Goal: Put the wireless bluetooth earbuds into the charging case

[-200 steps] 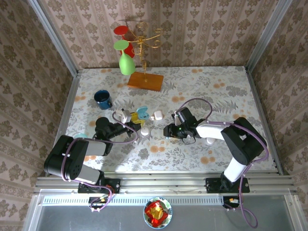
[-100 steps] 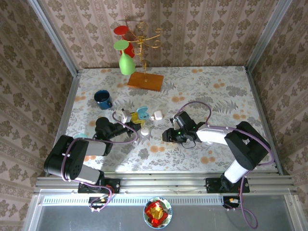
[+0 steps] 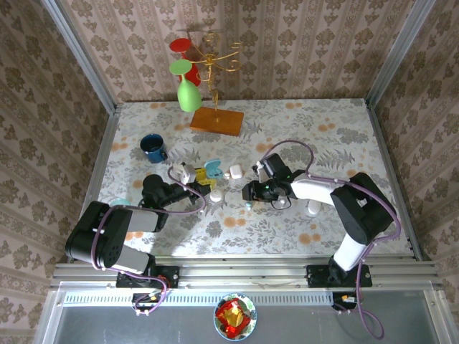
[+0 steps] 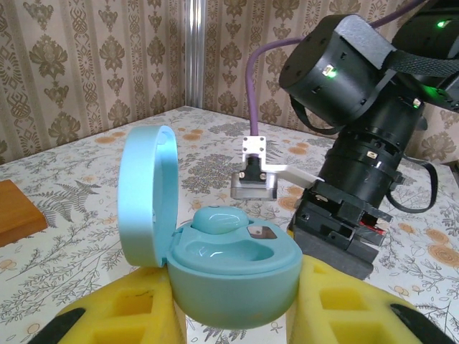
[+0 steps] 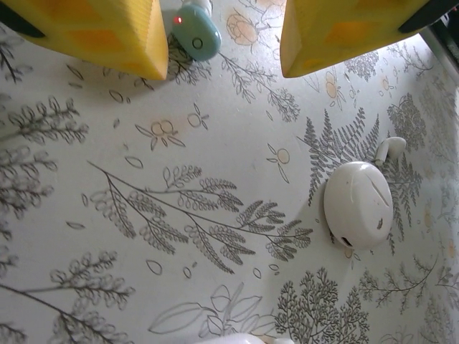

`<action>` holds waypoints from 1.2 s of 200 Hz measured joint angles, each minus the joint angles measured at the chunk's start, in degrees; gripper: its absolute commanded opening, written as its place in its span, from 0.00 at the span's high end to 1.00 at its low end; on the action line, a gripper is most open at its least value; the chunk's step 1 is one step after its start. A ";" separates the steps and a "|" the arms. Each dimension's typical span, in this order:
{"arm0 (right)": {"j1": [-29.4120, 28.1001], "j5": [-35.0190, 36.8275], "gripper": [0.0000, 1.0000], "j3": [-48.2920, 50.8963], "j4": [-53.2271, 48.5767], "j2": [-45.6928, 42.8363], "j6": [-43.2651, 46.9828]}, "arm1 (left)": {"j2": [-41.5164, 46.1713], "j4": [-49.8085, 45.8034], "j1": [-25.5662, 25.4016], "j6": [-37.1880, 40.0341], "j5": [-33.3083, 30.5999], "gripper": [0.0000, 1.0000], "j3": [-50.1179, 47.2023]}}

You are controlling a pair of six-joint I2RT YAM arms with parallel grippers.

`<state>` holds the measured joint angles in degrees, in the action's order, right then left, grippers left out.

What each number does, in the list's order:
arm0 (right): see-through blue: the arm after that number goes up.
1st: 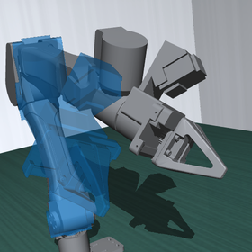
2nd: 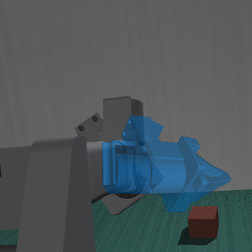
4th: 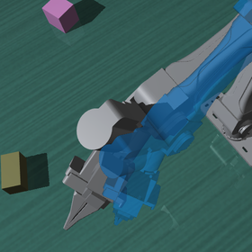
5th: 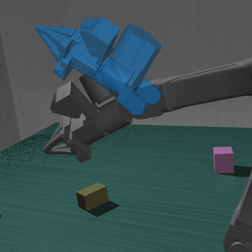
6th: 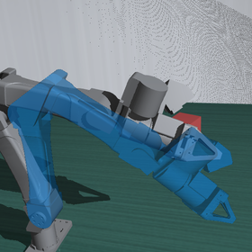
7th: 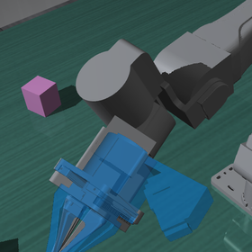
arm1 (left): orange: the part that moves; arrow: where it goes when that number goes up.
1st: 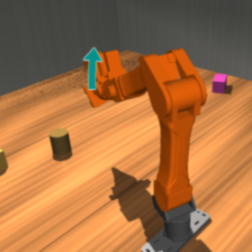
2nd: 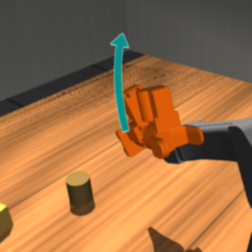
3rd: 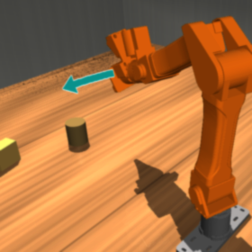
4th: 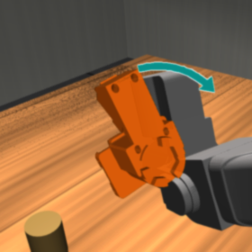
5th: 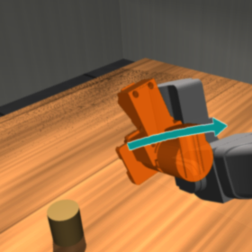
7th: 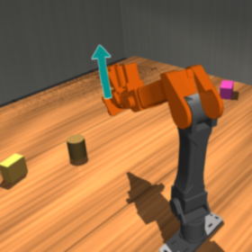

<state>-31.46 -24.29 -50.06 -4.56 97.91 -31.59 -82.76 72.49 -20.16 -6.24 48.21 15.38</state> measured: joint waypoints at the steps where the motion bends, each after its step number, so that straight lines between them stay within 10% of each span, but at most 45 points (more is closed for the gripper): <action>1: 0.00 -0.09 0.54 -0.04 0.00 0.09 0.02 | 0.00 0.00 0.00 0.00 0.00 0.74 0.00; 143: 0.13 -5.88 0.72 2.80 1.55 1.60 1.33 | 0.00 0.00 -0.04 0.00 0.17 0.74 0.00; 240: 0.13 -6.86 0.63 3.30 1.70 1.60 3.19 | 0.00 0.00 -0.07 0.00 0.20 0.74 0.02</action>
<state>-31.33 -31.16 -46.76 -2.85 99.50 -28.40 -82.76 72.49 -20.23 -6.24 48.40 15.40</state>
